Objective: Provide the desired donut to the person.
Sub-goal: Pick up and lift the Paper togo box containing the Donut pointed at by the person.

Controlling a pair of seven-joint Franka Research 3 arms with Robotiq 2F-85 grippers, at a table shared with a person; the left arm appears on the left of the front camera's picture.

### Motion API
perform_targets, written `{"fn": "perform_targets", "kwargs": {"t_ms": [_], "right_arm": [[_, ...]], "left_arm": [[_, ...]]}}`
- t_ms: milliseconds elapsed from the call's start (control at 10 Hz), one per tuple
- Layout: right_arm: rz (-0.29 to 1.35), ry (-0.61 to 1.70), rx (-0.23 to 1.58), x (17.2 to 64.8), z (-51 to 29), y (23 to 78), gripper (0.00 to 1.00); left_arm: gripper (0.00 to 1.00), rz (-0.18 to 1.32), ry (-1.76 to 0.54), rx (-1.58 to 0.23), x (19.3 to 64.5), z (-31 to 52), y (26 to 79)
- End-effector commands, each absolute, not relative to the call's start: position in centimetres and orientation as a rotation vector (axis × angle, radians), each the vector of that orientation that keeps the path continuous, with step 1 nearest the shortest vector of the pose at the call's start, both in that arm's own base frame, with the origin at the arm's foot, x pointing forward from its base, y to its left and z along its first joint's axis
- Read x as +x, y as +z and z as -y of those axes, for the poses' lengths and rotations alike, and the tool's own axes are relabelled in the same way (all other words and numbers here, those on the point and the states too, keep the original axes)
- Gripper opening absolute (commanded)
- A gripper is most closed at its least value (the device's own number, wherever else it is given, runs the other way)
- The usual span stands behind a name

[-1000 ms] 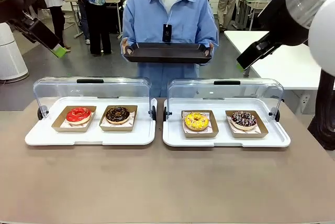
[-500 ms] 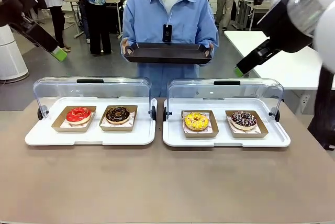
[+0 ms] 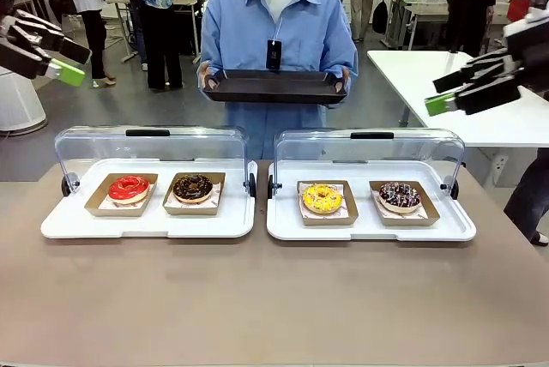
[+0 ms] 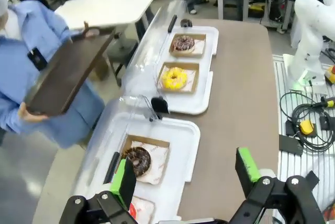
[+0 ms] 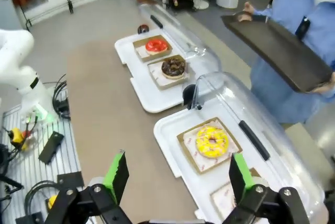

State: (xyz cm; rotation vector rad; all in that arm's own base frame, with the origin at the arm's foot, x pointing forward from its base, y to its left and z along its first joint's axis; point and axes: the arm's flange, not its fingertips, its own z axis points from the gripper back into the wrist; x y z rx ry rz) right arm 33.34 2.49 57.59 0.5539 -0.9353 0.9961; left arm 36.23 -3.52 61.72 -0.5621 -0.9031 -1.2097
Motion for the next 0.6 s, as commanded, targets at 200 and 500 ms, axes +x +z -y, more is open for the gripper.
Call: {"fn": "perform_targets", "kwargs": {"t_ms": [200, 500], "right_arm": [[0.992, 0.924, 0.562, 32.1, 1.7, 53.7, 1.0], [0.93, 0.966, 0.541, 31.6, 3.5, 52.4, 1.0]], "left_arm": [[1.0, 0.924, -1.15, -0.61, 37.1, 0.0, 59.9], [1.0, 0.879, -1.169, -0.597, 36.4, -1.1, 60.0]]}}
